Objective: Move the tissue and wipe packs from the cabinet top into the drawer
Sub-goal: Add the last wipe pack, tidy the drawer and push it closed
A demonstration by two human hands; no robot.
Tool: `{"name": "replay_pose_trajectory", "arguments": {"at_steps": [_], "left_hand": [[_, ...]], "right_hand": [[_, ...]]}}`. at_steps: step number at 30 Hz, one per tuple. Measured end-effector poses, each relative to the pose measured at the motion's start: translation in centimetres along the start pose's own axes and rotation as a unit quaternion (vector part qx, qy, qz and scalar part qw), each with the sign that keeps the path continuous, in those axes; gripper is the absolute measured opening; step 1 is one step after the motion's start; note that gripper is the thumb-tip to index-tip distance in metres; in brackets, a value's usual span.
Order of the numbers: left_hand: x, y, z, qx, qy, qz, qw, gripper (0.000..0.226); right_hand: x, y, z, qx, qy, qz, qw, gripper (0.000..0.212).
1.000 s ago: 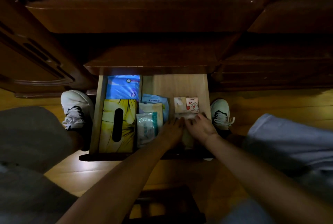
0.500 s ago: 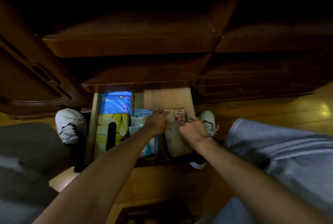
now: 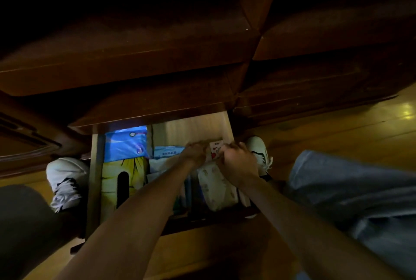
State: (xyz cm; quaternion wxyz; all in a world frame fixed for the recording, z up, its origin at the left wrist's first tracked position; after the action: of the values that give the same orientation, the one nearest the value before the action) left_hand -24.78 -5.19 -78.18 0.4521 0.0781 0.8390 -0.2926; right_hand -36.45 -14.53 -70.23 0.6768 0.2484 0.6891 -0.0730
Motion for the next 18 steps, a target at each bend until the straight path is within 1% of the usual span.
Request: {"name": "replay_pose_trajectory", "arguments": {"at_steps": [3, 5, 8, 9, 11, 12, 13, 15, 16, 18], "left_hand": [[-0.7, 0.5, -1.5, 0.005, -0.019, -0.025, 0.999, 0.049], [-1.7, 1.1, -3.0, 0.013, -0.046, -0.037, 0.998, 0.050], [-4.1, 2.8, -6.4, 0.018, -0.081, -0.076, 0.994, 0.036], [-4.9, 3.6, -7.9, 0.020, -0.086, -0.080, 0.993, 0.032], [-6.4, 5.6, -11.4, 0.029, -0.089, -0.068, 0.993, 0.027], [-7.0, 6.7, -13.3, 0.038, -0.084, -0.060, 0.994, 0.028], [-7.4, 7.8, -15.3, 0.045, -0.072, -0.045, 0.995, 0.034], [-8.1, 10.0, -19.4, 0.051, -0.038, 0.007, 0.998, 0.052], [-8.1, 11.0, -21.1, 0.057, -0.018, 0.035, 0.998, 0.058], [-7.8, 12.5, -23.8, 0.064, 0.032, 0.086, 0.994, 0.058]], "right_hand": [[-0.3, 0.3, -0.6, 0.002, -0.015, 0.010, 1.000, 0.030], [-0.5, 0.6, -1.1, -0.004, -0.009, 0.024, 1.000, 0.024], [-0.5, 1.6, -2.3, -0.054, 0.060, 0.025, 0.996, 0.019], [-0.4, 2.2, -2.9, -0.085, 0.088, 0.017, 0.992, 0.022], [-0.4, 3.7, -4.3, -0.145, 0.150, 0.019, 0.978, 0.033], [-0.5, 4.4, -5.1, -0.162, 0.192, 0.039, 0.967, 0.042], [-0.5, 5.2, -6.0, -0.171, 0.233, 0.058, 0.956, 0.052], [-0.6, 6.5, -7.4, -0.207, 0.276, 0.027, 0.938, 0.064], [-0.5, 6.9, -8.0, -0.235, 0.286, -0.012, 0.929, 0.064], [-0.1, 7.6, -9.0, -0.288, 0.276, -0.090, 0.913, 0.054]]}}
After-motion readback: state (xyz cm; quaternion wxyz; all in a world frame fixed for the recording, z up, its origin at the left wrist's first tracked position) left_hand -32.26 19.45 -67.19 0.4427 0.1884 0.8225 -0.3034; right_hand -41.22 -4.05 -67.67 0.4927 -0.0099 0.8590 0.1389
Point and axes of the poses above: each hand's wrist, its own z-axis towards the middle knuckle, its own x-axis out of the palm, y = z × x, the point moved 3 cm from there along z, towards the middle knuckle, and after that the axes turned 14 degrees about -y, right-handed, at the moved point
